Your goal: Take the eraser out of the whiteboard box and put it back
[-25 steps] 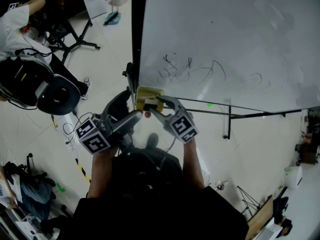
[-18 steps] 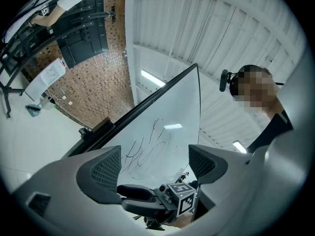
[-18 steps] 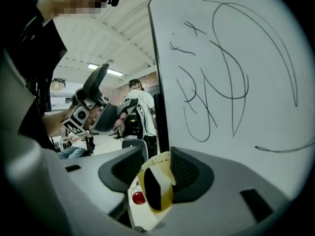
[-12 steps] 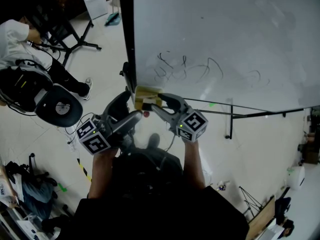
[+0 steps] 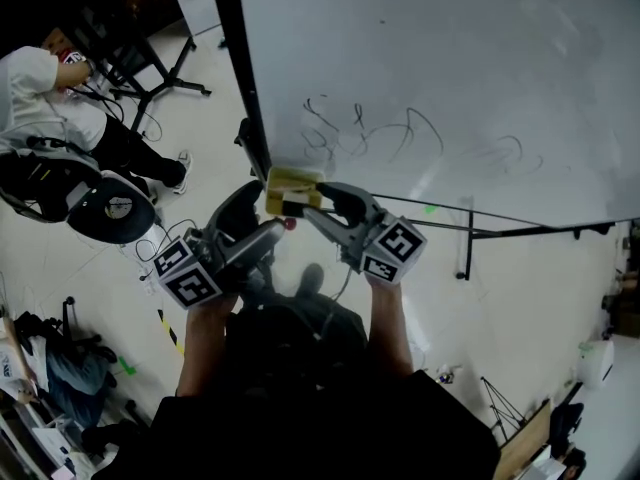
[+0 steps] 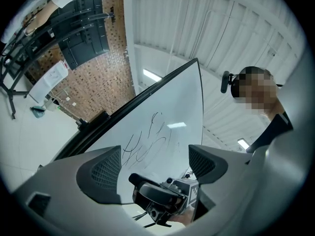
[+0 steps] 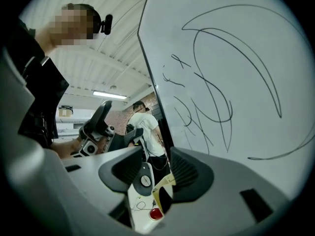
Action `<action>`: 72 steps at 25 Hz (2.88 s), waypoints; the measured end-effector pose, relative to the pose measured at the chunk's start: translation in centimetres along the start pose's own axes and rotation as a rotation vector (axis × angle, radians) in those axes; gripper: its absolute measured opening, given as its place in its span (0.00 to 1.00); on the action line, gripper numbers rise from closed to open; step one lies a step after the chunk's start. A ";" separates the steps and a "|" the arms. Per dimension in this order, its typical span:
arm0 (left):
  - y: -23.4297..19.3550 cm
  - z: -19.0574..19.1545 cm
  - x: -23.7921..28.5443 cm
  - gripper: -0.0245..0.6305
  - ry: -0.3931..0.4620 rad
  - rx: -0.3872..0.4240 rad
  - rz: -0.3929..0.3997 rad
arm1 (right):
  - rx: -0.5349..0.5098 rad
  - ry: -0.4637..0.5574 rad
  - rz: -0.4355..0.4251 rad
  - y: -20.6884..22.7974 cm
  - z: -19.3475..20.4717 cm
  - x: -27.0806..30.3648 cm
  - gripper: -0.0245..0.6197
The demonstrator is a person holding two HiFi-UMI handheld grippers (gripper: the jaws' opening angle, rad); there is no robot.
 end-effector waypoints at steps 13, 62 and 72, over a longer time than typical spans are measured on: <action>1.8 2.2 0.1 0.69 0.010 0.016 -0.106 | 0.075 0.095 -0.156 -0.7 -0.2 -2.1 0.37; 12.0 9.3 -20.6 0.69 -0.034 -0.032 0.254 | 0.260 0.394 0.090 -28.2 1.9 -6.8 0.36; 12.6 10.2 -19.4 0.69 -0.042 -0.035 0.232 | 0.293 0.457 0.043 -28.5 2.1 -8.8 0.36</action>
Point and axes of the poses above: the fingertips, and each gripper's own axes: x forward along the fingers, y to its right, z out of its underside, the point moved 3 cm from there along -x, backward along the fingers, and after that the axes turned 14 degrees about -y, right-handed, at the moved point
